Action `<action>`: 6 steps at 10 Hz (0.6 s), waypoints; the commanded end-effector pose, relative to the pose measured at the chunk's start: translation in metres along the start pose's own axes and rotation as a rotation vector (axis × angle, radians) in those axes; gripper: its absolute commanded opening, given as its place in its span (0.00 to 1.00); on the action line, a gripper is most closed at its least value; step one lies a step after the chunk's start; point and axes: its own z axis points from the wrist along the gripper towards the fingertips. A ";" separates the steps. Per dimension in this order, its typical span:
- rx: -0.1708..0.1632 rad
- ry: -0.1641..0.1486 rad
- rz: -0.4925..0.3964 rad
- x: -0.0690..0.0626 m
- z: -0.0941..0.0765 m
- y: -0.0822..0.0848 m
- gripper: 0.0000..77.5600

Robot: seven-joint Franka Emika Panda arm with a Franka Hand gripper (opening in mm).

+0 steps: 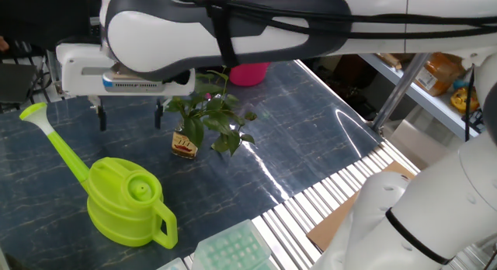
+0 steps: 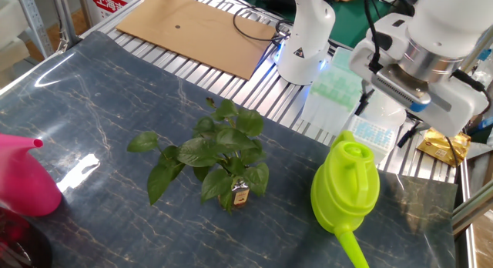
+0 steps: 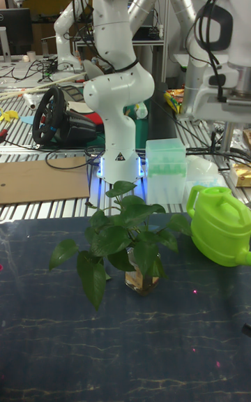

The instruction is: Water the plant

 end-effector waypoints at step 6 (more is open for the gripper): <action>0.024 0.019 -0.211 -0.059 -0.032 -0.068 1.00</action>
